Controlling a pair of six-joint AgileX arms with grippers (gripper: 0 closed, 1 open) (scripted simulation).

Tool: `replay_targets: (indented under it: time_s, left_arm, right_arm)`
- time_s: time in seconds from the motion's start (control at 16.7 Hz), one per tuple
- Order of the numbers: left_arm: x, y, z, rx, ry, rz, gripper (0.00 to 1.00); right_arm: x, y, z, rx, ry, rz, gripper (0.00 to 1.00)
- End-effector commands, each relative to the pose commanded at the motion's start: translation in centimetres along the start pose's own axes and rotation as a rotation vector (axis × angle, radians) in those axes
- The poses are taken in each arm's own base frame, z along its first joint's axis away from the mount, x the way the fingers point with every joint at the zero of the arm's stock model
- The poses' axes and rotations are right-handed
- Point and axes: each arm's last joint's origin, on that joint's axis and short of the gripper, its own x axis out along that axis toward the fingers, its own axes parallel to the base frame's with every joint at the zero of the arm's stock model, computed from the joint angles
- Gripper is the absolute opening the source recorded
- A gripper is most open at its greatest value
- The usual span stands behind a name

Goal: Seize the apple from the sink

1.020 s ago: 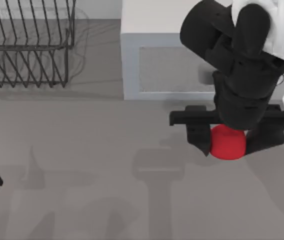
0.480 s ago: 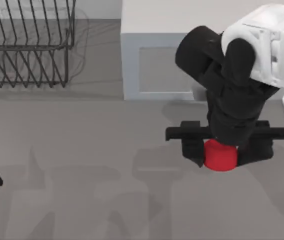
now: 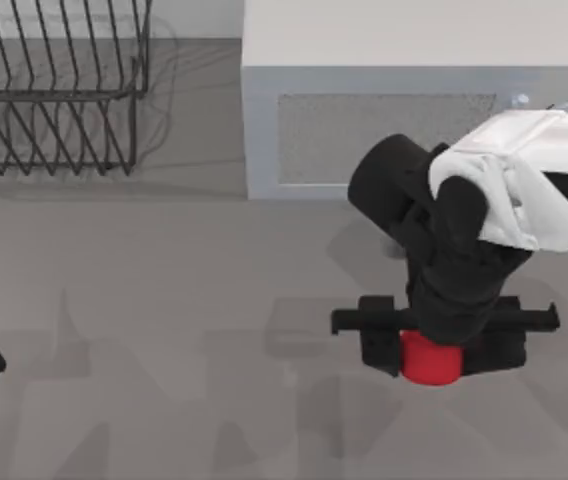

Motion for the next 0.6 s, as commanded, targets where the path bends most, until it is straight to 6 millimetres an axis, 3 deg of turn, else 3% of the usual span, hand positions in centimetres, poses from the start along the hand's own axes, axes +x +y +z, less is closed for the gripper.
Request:
replay_targets:
  time_s: [0.12, 0.6]
  left_arm:
    - [0.0, 0.0, 0.0, 0.0, 0.0, 0.0, 1.0]
    - [0.0, 0.0, 0.0, 0.0, 0.0, 0.0, 1.0]
  right_arm:
    - [0.0, 0.0, 0.0, 0.0, 0.0, 0.0, 0.0]
    - [0.0, 0.0, 0.0, 0.0, 0.0, 0.0, 0.6]
